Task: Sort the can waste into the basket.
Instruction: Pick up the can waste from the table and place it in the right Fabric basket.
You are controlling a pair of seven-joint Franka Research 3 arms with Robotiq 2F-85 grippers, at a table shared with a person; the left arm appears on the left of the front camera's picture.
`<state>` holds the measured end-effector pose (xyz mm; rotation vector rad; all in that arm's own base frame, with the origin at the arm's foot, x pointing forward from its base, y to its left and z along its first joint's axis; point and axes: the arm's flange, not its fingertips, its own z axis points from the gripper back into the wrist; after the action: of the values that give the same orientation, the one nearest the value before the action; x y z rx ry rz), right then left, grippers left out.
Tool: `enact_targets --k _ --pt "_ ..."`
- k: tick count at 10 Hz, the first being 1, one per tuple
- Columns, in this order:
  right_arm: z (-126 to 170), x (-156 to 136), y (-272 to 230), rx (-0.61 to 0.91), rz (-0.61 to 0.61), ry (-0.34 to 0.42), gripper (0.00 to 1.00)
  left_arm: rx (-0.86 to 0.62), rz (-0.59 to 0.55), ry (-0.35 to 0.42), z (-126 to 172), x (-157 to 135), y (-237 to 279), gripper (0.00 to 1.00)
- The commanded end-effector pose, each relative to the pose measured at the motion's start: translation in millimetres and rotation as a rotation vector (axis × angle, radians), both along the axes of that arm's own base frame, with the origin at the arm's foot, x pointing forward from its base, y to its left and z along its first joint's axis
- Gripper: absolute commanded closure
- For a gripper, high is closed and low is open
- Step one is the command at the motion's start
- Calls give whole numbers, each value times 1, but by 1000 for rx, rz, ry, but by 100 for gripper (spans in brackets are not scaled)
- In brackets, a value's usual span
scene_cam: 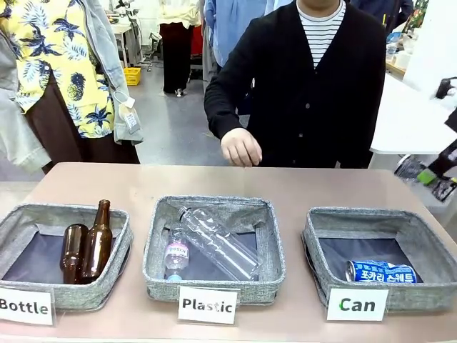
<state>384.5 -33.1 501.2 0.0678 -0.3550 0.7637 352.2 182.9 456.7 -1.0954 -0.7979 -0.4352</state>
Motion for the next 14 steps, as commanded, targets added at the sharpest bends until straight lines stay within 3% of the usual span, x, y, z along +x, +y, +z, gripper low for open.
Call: enact_targets --k 1,3,4,8,9,10,11,14 --pt "-10 -1 -2 5 395 42 98 -1 -2 9 2 -2 -2 0" --pt "-15 -2 3 36 654 197 98 -1 -2 9 2 -2 -2 0" --pt "-16 -3 4 53 689 220 98 -1 -2 9 2 -2 -2 0" --pt "-18 -4 8 89 695 191 98 -1 -2 9 2 -2 -2 0" --pt "-18 -4 7 104 688 192 23 -1 -2 9 2 -2 -2 0" --pt "-19 -4 7 104 686 182 7 -1 -2 9 2 -2 -2 0" --pt "-19 -4 6 103 675 174 0 -1 -2 9 2 -2 -2 0" --pt "-17 -4 5 106 656 162 0 -1 -2 9 2 -2 -2 0"
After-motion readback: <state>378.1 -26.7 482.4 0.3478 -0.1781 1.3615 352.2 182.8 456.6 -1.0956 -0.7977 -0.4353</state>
